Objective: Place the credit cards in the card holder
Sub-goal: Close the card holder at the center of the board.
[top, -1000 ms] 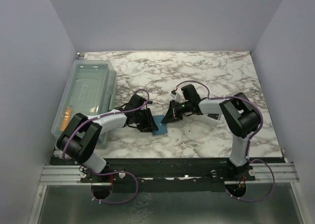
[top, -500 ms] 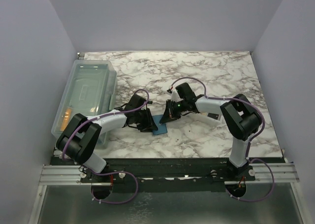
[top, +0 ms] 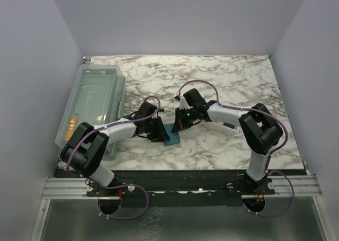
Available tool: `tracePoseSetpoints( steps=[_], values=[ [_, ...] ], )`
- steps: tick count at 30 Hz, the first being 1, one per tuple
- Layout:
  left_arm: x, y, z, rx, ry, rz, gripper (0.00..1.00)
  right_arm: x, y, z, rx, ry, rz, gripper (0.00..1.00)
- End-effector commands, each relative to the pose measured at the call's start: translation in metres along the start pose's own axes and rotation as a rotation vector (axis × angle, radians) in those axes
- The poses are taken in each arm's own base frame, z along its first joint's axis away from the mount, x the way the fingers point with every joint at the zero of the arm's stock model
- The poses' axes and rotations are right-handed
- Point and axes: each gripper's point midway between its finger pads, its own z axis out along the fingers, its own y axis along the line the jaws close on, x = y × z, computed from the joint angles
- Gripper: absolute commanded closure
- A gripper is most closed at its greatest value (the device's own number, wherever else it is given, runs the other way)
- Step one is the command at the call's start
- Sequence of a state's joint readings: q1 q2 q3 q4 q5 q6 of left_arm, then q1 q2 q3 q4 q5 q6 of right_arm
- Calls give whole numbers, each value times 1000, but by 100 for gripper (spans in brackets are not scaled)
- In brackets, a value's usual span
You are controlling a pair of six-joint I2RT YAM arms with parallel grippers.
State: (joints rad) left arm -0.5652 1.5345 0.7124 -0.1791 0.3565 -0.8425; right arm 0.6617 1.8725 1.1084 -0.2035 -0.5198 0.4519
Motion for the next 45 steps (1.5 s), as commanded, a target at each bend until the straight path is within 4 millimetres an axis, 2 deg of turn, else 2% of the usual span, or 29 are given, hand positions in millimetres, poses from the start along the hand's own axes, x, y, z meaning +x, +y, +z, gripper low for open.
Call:
tracePoseSetpoints(
  steps=[1,11,19,26,33,38,45],
  values=[
    [-4,1,7,-13,-47,32,74,40,-51,12,267,97,-70,100],
    [-5,2,7,-13,-50,32,75,54,-64,13,409,131,-177,100],
    [-5,1,7,-12,-51,31,75,70,-60,22,452,180,-271,100],
    [-5,1,5,-12,-55,31,75,93,-39,38,298,221,-178,100],
    [-4,2,5,-15,-53,31,75,113,-33,47,210,265,-94,98],
    [-4,3,5,-17,-53,34,75,113,-31,42,174,261,-69,88],
    [-3,3,4,-17,-55,33,75,103,-18,34,16,238,34,79]
  ],
)
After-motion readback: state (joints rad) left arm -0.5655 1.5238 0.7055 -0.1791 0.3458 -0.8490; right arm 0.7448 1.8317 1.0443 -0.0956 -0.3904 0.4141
